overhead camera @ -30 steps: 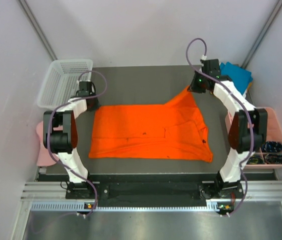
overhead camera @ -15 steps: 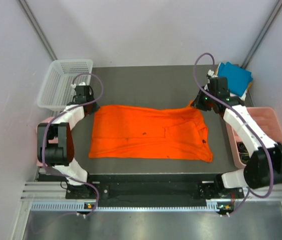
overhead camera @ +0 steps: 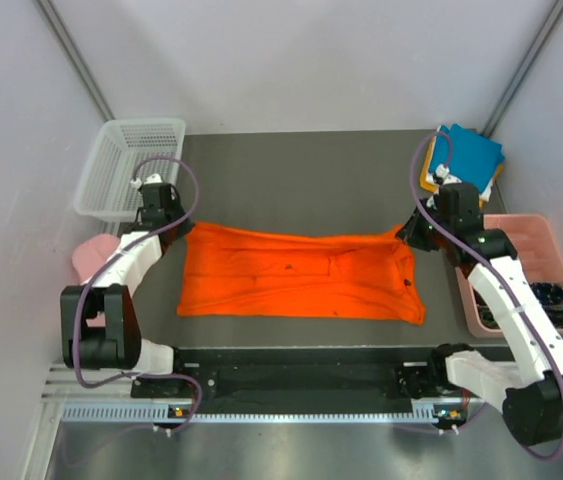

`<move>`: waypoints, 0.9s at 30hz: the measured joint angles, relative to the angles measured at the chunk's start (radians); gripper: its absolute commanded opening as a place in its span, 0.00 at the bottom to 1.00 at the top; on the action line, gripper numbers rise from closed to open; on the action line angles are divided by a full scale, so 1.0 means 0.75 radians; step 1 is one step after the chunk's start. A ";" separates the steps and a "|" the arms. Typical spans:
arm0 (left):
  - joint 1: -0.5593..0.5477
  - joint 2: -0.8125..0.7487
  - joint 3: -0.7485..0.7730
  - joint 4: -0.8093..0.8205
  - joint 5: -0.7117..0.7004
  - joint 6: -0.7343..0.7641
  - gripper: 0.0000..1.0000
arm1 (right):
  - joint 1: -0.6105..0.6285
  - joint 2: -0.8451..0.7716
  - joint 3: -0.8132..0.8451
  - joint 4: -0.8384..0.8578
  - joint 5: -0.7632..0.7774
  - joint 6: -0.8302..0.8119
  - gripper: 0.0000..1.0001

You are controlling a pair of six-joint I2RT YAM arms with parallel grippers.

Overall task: Fold and stack the t-shirts
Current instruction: Fold the other side of the tshirt into a rectangle

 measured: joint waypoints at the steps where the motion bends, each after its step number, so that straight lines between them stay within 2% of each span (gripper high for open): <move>1: 0.000 -0.021 -0.021 -0.005 -0.001 -0.004 0.00 | 0.000 -0.028 -0.011 -0.016 0.003 0.001 0.00; 10: 0.000 -0.222 -0.205 -0.049 -0.005 -0.043 0.00 | 0.000 -0.194 -0.106 -0.146 0.009 0.024 0.00; 27: 0.000 -0.498 -0.317 -0.162 -0.040 -0.105 0.00 | 0.000 -0.426 -0.228 -0.342 -0.013 0.101 0.00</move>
